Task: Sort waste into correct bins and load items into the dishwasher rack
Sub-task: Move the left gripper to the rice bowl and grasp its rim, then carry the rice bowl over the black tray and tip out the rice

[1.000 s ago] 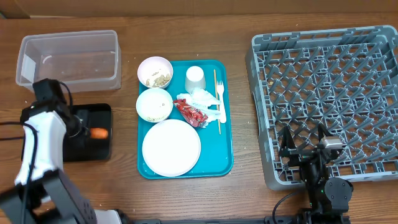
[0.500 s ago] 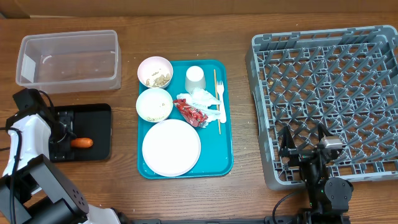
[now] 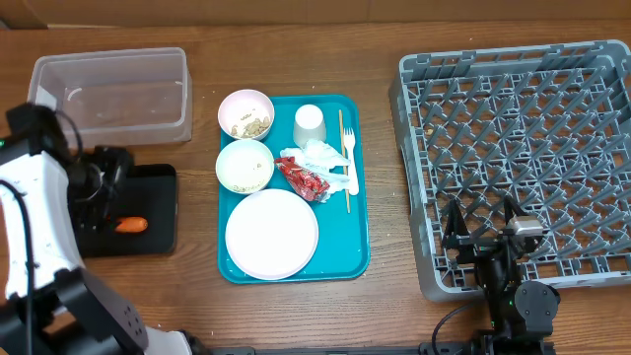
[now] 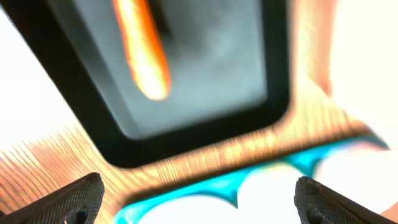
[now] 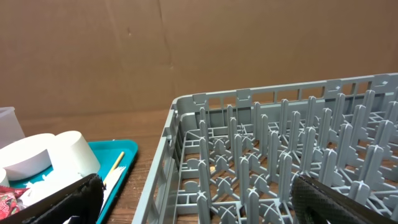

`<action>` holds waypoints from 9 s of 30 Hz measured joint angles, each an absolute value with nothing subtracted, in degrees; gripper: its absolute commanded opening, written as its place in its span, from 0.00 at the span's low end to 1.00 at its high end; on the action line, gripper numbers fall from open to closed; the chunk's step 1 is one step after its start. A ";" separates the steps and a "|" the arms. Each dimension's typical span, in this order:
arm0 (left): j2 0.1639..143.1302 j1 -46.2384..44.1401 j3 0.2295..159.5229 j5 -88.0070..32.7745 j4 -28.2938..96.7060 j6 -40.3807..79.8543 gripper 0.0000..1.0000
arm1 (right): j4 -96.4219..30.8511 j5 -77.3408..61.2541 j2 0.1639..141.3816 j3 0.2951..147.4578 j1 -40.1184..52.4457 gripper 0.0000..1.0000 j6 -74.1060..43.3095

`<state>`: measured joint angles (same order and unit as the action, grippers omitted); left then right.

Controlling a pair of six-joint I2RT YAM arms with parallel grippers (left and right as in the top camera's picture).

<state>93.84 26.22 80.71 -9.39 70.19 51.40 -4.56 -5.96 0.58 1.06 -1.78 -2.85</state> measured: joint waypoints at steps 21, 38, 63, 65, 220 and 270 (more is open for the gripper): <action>106.83 -12.78 82.21 0.30 58.30 26.61 0.96 | -4.56 -5.96 0.58 1.06 -1.78 1.00 -2.85; 114.08 -12.80 82.24 -1.06 54.72 11.35 0.96 | -4.51 -5.96 0.58 1.06 -1.80 1.00 -2.81; 112.18 -16.32 82.19 -5.45 57.95 5.28 0.87 | -4.56 -5.98 0.58 1.06 -1.78 1.00 -2.81; 112.18 -16.32 82.11 -3.95 57.28 5.30 0.78 | -4.56 -5.93 0.58 1.06 -1.78 1.00 -2.83; 99.29 61.49 60.03 -80.66 55.75 0.97 0.04 | -4.56 -5.96 0.58 1.06 -1.78 1.00 -2.81; 99.18 59.96 60.69 -84.75 71.88 -17.41 0.04 | -4.54 -5.96 0.58 1.06 -1.78 1.00 -2.83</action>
